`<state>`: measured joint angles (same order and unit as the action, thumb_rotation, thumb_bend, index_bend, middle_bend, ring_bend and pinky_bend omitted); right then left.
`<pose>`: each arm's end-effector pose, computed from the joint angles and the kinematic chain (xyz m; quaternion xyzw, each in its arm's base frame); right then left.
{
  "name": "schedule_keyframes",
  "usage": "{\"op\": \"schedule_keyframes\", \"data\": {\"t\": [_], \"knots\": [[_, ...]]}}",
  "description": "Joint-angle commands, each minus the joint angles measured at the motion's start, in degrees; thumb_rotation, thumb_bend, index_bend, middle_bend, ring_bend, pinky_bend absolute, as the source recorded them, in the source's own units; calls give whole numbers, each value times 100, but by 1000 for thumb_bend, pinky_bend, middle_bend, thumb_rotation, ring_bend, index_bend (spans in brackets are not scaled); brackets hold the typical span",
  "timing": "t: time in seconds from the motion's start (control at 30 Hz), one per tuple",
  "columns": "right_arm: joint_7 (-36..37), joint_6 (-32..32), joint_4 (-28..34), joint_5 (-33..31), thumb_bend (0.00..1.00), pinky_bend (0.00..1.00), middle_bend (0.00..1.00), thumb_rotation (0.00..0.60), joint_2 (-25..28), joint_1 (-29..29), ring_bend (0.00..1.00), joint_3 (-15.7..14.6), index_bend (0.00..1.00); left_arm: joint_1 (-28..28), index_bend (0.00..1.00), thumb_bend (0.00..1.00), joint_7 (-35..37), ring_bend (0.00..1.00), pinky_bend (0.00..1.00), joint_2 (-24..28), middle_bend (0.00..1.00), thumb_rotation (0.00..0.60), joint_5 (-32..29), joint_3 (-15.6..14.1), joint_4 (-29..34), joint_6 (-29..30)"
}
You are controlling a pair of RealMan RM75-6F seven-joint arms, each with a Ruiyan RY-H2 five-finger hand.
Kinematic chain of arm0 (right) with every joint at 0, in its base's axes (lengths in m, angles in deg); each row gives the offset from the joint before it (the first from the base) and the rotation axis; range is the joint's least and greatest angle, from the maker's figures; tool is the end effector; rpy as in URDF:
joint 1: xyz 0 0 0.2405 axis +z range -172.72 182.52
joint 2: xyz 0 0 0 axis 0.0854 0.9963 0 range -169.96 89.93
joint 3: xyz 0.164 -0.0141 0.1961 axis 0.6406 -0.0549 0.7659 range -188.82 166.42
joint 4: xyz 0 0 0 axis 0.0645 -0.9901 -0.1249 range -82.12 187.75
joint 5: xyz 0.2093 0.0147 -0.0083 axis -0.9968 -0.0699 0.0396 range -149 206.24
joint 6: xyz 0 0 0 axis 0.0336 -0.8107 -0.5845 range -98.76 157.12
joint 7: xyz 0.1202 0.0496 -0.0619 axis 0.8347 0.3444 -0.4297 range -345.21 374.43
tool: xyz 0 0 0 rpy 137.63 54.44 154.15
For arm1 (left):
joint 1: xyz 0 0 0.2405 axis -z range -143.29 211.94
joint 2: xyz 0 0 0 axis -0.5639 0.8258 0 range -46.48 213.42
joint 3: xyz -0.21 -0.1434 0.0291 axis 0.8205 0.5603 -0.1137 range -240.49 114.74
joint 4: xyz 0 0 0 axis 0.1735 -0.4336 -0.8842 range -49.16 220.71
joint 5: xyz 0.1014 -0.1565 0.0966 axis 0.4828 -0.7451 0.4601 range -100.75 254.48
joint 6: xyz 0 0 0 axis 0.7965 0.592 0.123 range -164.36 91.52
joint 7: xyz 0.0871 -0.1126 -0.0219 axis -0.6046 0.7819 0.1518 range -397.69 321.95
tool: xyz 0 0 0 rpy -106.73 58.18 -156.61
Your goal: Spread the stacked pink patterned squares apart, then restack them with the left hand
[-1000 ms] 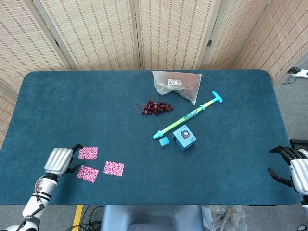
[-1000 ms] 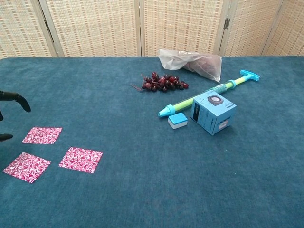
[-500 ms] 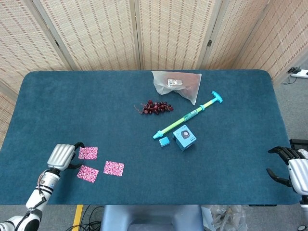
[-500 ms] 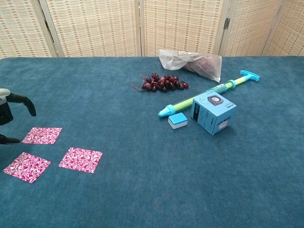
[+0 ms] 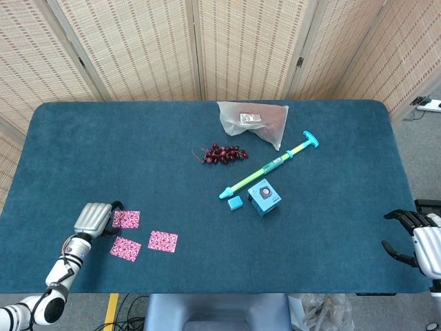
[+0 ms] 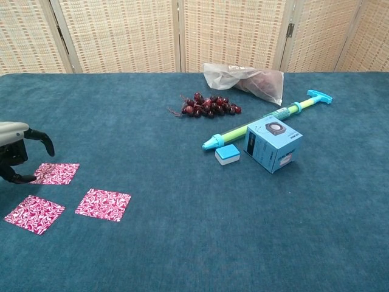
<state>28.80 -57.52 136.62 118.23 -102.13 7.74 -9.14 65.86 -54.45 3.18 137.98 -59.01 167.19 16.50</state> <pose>-0.3390 -0.1685 0.1847 0.5880 -0.4003 0.4119 0.5695 -0.2757 0.3095 0.0266 -0.7135 -0.4392 -0.2430 0.4889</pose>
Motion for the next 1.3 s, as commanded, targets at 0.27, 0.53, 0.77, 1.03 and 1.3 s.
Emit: {"op": "schedule_keyframes", "data": {"t": [0.27, 0.53, 0.77, 1.03, 1.3], "knots": [[-94, 77, 103, -52, 284, 319, 345, 600, 99, 55, 286, 37, 328, 87, 313, 327, -238, 1000, 1000, -81, 1000, 600, -326, 20, -41, -136], [-87, 71, 105, -72, 284, 319, 345, 600, 87, 30, 286, 18, 328, 169, 309, 326, -399, 1000, 1000, -192, 1000, 600, -531, 12, -97, -234], [-51, 23, 73, -85, 284, 319, 345, 600, 78, -10, 286, 10, 328, 206, 311, 326, -490, 1000, 1000, -273, 1000, 600, -702, 17, -140, -248], [-7, 11, 31, -97, 283, 319, 345, 600, 69, -35, 286, 1, 328, 206, 313, 326, -489, 1000, 1000, -387, 1000, 600, -749, 15, -232, -206], [21, 14, -3, -111, 283, 319, 345, 600, 56, -48, 286, -1, 328, 222, 336, 326, -512, 1000, 1000, -435, 1000, 600, -794, 15, -294, -205]]}}
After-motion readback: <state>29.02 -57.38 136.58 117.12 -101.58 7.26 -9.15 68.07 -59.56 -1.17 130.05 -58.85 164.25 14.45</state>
